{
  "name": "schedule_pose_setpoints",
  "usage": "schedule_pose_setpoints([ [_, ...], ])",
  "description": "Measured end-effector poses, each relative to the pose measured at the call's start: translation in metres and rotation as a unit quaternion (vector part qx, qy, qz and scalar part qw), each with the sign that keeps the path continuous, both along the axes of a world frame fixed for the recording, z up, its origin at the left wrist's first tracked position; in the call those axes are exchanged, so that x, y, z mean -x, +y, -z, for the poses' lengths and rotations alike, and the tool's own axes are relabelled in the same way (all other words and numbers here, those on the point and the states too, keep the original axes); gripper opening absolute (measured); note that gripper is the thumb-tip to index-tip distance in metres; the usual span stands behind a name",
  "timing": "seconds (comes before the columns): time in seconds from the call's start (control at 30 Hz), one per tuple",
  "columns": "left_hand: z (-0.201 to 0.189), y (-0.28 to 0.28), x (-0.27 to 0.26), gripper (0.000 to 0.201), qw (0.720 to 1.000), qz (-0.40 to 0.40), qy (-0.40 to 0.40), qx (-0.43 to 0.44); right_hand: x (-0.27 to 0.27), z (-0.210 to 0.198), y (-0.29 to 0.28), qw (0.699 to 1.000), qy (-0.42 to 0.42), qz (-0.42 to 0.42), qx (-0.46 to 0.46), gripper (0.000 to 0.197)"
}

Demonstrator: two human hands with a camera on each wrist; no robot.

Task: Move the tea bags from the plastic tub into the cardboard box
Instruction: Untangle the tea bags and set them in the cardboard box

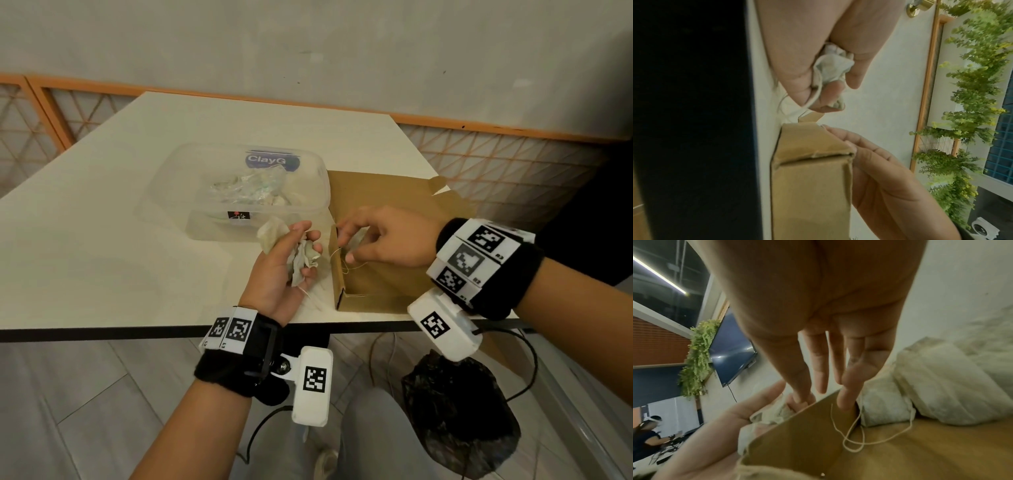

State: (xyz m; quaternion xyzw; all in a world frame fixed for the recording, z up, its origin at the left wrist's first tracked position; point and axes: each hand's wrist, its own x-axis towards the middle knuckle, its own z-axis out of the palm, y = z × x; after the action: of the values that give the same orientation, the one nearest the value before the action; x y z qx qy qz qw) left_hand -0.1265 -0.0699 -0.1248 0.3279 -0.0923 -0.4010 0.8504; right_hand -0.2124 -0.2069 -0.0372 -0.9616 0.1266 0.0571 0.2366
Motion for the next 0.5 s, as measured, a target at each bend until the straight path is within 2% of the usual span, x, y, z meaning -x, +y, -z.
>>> schedule_pose_setpoints([
  [0.07,0.001,0.0,-0.001,0.029,1.0,-0.001,0.012,0.011,-0.004,0.006,-0.002,0.999,0.0,0.024,-0.027,0.033],
  [0.13,0.002,0.0,-0.001,0.026,1.0,0.004,0.019,0.022,-0.006,0.008,-0.007,0.996,-0.002,0.045,-0.073,0.031],
  [0.3,0.004,-0.001,-0.003,0.026,0.999,0.004,0.018,0.027,-0.003,0.003,-0.024,0.993,0.017,0.11,0.032,0.016],
  [0.5,0.004,-0.002,-0.003,0.024,0.999,0.008,0.018,0.027,0.002,-0.007,-0.021,0.993,0.01,0.077,0.091,0.016],
])
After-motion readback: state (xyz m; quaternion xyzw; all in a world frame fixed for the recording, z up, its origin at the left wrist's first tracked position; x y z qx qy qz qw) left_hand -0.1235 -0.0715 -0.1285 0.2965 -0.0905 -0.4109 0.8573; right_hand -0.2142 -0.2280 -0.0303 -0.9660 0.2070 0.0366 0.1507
